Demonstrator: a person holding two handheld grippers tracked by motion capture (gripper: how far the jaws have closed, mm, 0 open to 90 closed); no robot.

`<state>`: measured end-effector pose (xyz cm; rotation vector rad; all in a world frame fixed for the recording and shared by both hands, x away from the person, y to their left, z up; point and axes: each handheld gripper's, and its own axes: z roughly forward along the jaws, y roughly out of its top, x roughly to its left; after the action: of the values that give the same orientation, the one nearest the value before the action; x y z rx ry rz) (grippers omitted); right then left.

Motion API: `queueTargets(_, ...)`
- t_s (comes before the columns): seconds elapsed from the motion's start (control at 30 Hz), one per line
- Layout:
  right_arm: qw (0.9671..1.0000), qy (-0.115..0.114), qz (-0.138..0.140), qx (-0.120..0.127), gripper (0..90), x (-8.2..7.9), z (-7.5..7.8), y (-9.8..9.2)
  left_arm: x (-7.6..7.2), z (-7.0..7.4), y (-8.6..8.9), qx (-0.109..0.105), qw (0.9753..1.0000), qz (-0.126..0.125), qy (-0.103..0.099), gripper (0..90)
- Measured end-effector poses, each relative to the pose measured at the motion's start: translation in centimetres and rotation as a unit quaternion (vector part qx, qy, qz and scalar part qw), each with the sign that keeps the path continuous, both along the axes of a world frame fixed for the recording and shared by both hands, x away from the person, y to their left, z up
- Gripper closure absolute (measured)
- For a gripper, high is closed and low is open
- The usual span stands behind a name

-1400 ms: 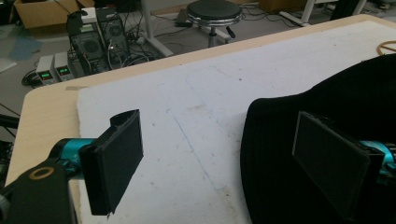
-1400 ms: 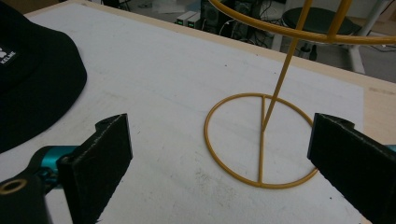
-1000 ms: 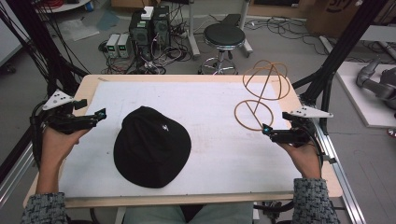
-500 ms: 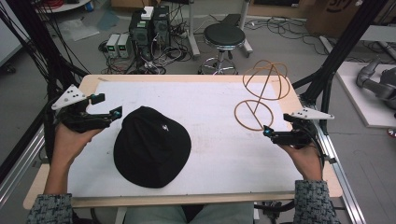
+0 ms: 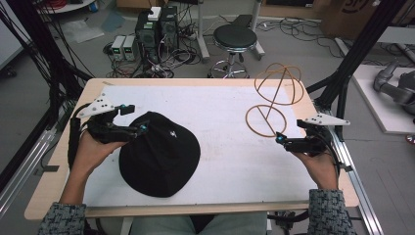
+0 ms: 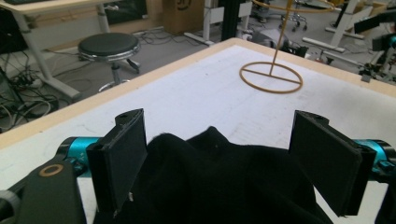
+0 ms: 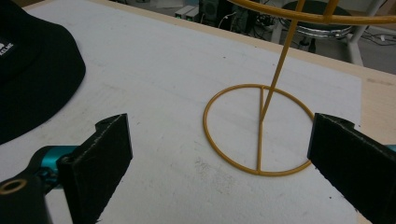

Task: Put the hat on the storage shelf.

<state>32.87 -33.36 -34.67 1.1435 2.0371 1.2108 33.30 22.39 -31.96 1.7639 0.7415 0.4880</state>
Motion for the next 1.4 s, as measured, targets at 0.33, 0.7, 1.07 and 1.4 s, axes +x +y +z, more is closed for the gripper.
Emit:
queueTargets(0.33,1.0000,0.004,-0.001,0.002,6.2,0.0,-0.1,-0.1,0.6,-1.3,-0.5,0.012,0.9997,-0.010,0.017,22.4)
queueTargets(0.7,1.0000,0.005,0.001,0.000,6.2,0.0,-0.1,0.1,1.0,-2.1,-0.4,0.021,0.9988,-0.019,0.039,31.7)
queueTargets(1.07,1.0000,0.005,0.001,-0.002,6.3,0.0,-0.1,0.1,1.0,-2.1,-0.4,0.027,0.9988,-0.018,0.038,38.6)
queueTargets(1.4,1.0000,0.006,0.002,0.000,6.2,0.0,-0.1,0.1,1.0,-2.2,-0.4,0.040,0.9983,-0.020,0.037,52.4)
